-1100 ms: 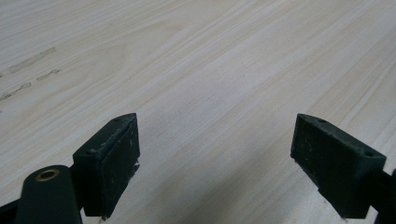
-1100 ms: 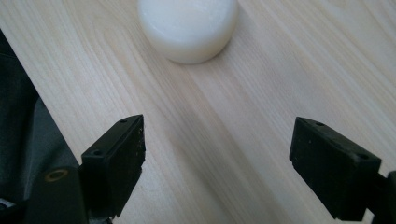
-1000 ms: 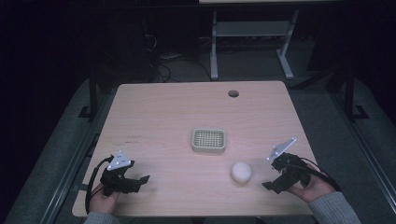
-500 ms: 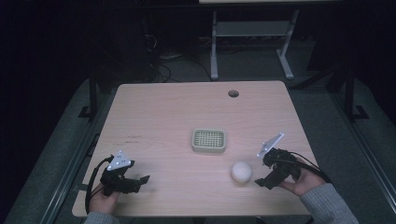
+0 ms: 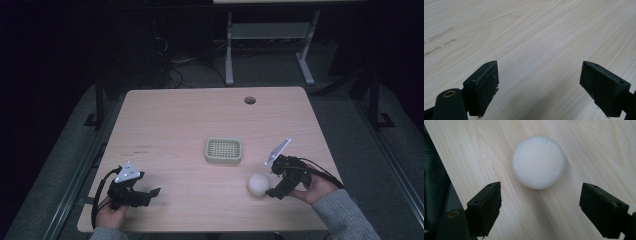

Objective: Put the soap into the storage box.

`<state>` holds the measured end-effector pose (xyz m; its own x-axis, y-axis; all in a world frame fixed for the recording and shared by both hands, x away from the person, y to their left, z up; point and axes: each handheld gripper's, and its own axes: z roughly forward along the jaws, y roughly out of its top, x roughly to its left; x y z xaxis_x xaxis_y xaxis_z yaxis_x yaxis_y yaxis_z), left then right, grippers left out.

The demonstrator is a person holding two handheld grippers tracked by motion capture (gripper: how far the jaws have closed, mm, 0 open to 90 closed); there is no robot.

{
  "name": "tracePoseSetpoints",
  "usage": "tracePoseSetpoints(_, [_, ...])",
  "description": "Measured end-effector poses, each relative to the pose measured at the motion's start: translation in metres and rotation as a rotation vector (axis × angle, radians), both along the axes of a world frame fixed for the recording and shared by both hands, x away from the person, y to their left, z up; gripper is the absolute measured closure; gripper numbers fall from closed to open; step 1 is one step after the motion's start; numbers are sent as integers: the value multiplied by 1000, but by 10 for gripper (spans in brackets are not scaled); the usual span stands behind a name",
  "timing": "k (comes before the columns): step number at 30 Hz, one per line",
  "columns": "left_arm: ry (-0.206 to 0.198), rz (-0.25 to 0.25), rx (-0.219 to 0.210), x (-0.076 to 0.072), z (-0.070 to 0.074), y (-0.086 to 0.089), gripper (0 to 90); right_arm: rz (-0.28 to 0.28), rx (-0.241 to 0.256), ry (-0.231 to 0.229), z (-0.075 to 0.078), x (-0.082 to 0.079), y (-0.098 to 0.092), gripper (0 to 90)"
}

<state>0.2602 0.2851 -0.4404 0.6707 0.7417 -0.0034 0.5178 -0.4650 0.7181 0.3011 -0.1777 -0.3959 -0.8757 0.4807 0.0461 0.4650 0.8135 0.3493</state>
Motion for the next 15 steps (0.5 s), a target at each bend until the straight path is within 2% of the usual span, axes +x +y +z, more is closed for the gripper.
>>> tracePoseSetpoints(7, [-1,0,-2,0,0,0,153,29,-29,18,-4,8,16,164])
tracePoseSetpoints(15, [-2,0,-2,0,1,0,153,31,-48,34,-7,14,24,158])
